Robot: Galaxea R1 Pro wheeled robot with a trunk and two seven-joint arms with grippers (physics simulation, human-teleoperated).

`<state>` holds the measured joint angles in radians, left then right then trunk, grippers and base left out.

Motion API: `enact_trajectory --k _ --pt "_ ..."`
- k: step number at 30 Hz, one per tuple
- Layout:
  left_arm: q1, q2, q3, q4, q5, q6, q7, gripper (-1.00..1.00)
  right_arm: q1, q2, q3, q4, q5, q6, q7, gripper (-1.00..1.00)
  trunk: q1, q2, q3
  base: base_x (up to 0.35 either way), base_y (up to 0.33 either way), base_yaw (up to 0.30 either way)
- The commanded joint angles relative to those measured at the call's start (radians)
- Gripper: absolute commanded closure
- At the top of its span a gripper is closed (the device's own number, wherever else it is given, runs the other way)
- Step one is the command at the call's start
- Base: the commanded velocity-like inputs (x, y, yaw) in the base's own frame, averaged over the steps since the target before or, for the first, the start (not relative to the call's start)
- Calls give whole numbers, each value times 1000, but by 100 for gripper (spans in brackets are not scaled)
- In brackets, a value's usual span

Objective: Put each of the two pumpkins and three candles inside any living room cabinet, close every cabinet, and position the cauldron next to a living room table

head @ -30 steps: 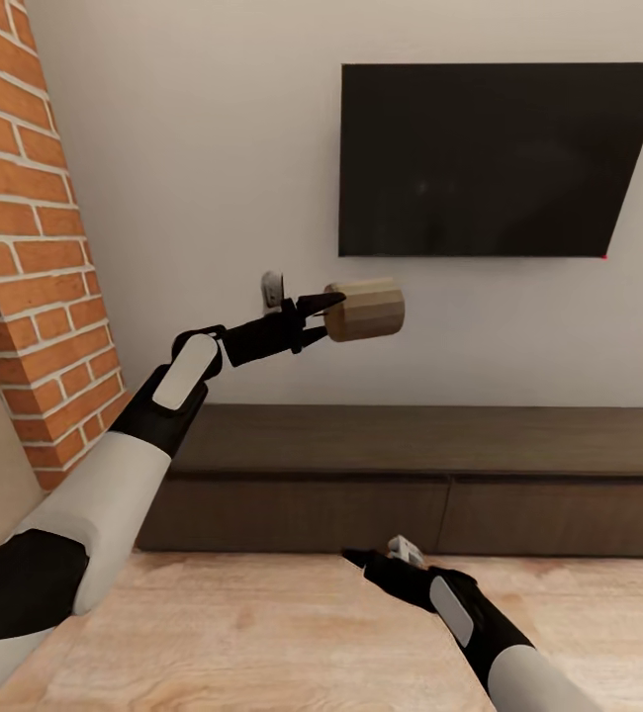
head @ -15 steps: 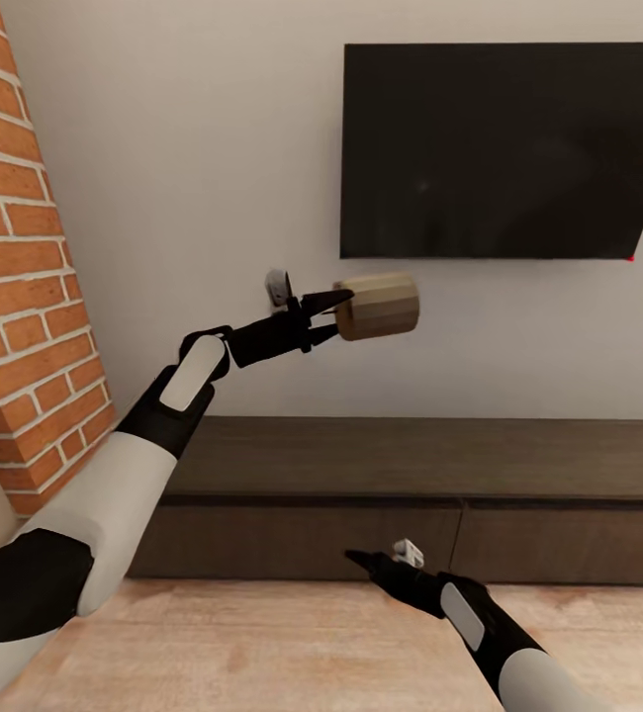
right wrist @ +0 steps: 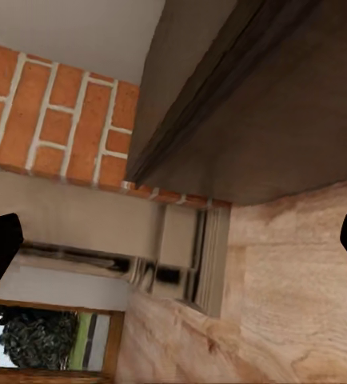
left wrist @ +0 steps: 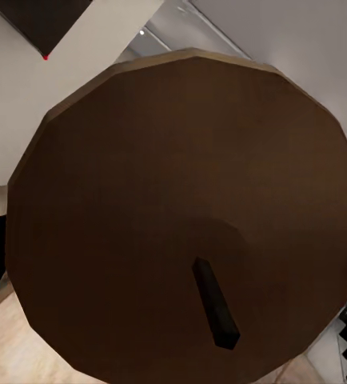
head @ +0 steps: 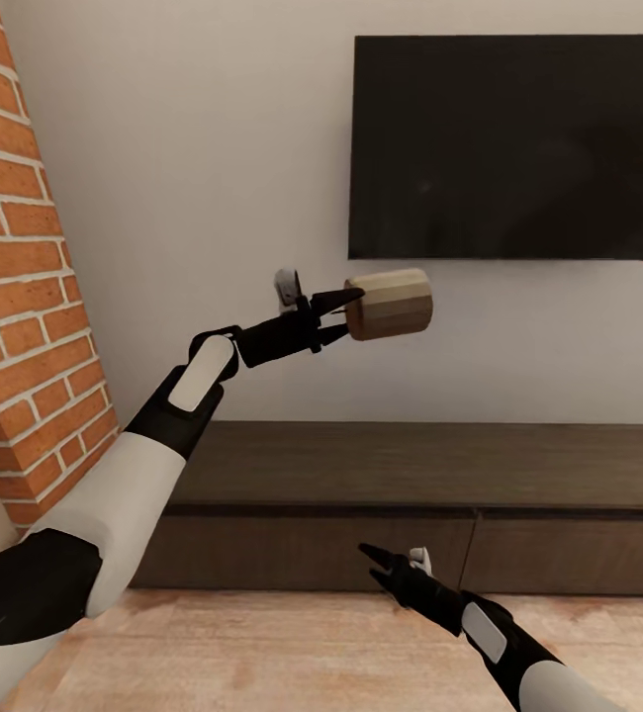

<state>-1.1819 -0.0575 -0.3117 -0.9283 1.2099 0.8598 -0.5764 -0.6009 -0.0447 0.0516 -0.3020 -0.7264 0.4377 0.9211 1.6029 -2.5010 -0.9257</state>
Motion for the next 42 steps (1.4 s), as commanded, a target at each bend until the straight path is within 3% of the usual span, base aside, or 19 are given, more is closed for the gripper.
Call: enact_trajectory --k 1,6,12,15,23,27,30,32,42 --pt "-1 -3 -6 0 0 4 -3 100 0 -1 7 2 -10 7 73 -100 0 0 -1 6 4 0" --pt "-1 -14 -61 0 2 1 -20 100 0 -1 5 3 -14 9 122 -100 0 0 -1 1 1 0" --pt "-1 -28 -68 0 1 0 -21 100 0 -1 4 -2 -14 -22 104 -100 0 0 -1 0 0 0" --pt "-1 -32 -69 1 1 -1 -20 100 -1 -1 5 -3 -12 -38 69 -100 1 -1 -13 0 0 0" --pt "-1 -33 -69 2 0 -4 -19 100 -1 0 6 1 -83 -46 43 -100 5 -3 -44 0 0 0" --pt "-1 -33 -69 -1 -1 -4 -21 100 0 1 5 1 -160 -40 66 -100 7 -4 -59 0 0 0" --pt "-1 -33 -69 -1 -1 -5 -20 100 -1 2 4 0 -315 -37 98 -100 8 -5 -71 0 0 0" --pt "-1 -33 -69 -1 -2 -4 -20 100 -1 2 4 -1 -351 -40 102 -100 8 -5 -75 0 0 0" --pt "-1 -35 -69 2 -1 -7 -19 100 -1 2 12 -5 -383 -90 134 -100 9 -5 -78 0 0 0"
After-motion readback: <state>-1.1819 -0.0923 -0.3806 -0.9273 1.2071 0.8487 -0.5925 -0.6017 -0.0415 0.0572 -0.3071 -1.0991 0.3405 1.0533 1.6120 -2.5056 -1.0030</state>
